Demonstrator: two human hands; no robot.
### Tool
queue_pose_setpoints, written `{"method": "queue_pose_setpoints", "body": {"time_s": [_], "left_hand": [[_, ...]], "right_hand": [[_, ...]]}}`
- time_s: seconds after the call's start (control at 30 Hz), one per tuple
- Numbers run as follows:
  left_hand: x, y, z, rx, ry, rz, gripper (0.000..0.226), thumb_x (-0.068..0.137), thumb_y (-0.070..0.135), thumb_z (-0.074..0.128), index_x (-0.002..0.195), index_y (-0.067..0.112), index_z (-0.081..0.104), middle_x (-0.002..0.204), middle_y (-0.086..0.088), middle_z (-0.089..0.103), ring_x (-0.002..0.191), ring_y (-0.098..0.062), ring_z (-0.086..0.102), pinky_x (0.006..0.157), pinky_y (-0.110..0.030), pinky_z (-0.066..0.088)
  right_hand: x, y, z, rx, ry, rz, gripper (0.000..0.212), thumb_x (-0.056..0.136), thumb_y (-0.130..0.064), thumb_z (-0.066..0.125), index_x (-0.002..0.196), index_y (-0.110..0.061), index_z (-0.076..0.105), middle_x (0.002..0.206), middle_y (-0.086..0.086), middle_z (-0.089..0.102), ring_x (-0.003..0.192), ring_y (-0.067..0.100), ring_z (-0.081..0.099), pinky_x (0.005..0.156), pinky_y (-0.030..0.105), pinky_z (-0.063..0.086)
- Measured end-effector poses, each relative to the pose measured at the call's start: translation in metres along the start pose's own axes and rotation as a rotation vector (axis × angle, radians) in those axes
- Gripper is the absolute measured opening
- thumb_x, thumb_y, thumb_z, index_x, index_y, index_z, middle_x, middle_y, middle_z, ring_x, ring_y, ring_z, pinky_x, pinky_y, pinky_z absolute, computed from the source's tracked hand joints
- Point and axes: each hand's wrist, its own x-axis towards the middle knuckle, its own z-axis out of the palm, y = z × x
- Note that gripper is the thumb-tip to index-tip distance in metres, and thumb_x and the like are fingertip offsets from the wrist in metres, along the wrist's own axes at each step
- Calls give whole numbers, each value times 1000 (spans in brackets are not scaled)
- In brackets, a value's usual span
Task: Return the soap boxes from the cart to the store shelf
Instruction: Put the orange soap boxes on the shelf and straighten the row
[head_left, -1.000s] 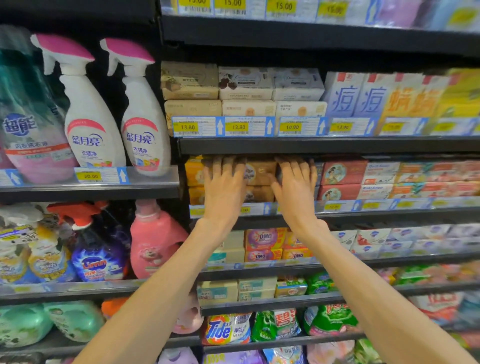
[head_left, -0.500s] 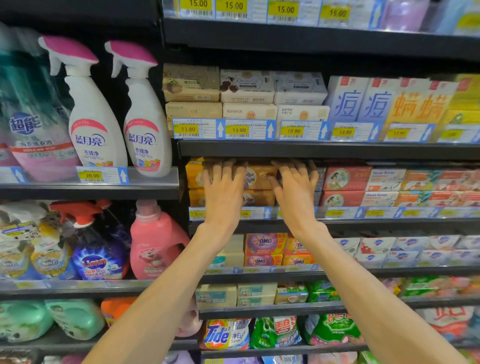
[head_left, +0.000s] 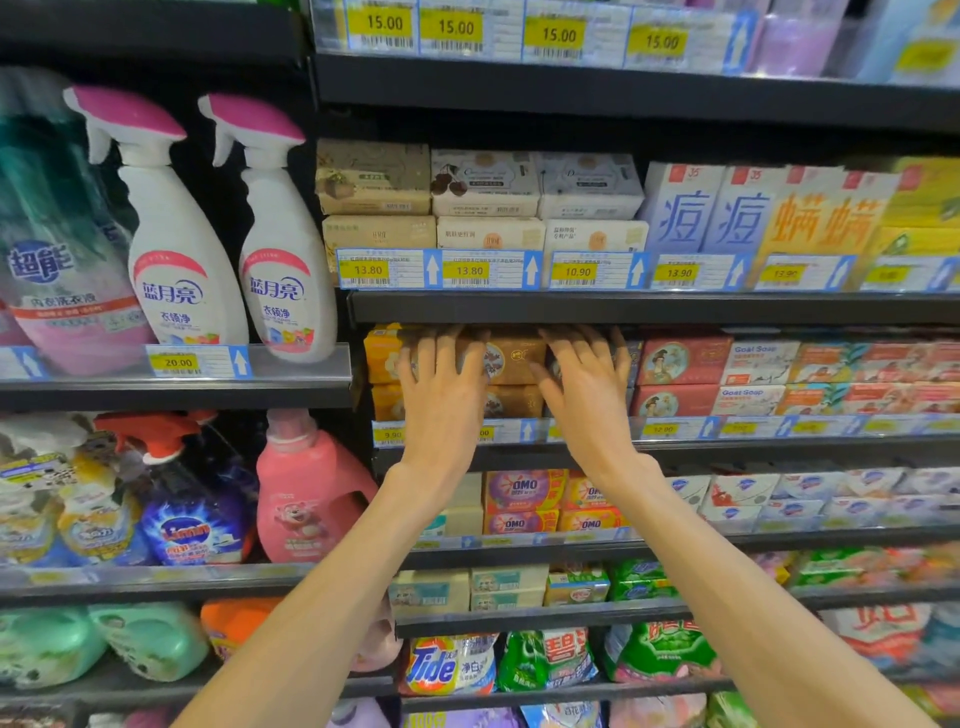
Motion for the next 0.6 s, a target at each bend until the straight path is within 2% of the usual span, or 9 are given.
{"method": "queue_pose_setpoints", "body": {"time_s": [0.13,0.23,0.33,0.47,0.53,0.6], "left_hand": [[-9,22,-8,-124,13,109,40,93,16,64,132,15,58,133,-9,56,128,-32,48,113,-48,32],[-8,52,-8,-215,-23,151,41,96,19,58,137,16,55,137,-6,55,132,-28,47,115,-48,31],[3,77,-3,-219,-79,129,46,93,23,62,138,18,53,140,-4,53,133,-27,46,113,-48,32],[14,91,9,-176,-125,44,47,93,25,63,138,18,53,143,-6,52,134,-31,44,112,-54,32],[19,93,14,-160,-137,9,50,94,24,63,142,18,51,146,-7,51,137,-33,41,112,-58,31],[24,93,16,-114,-151,-18,52,94,25,65,143,19,51,145,-7,51,138,-34,40,111,-61,32]], "right_hand": [[-17,17,-16,27,33,30,33,95,-28,62,125,-16,59,124,4,61,124,26,51,119,48,25],[-26,38,-24,16,33,72,38,95,-30,62,130,-14,58,131,5,59,129,26,49,117,49,28],[-25,61,-30,-25,31,79,43,96,-32,60,134,-13,56,131,5,60,129,25,50,117,49,27],[-16,88,-38,-70,-7,79,37,95,-32,58,127,-14,58,121,6,61,119,29,49,112,45,29],[-12,97,-39,-82,-13,55,34,93,-31,60,122,-12,60,116,8,63,115,31,49,107,46,32],[-6,102,-38,-74,-50,39,37,94,-31,59,126,-14,60,119,9,64,117,33,50,106,50,33]]}}
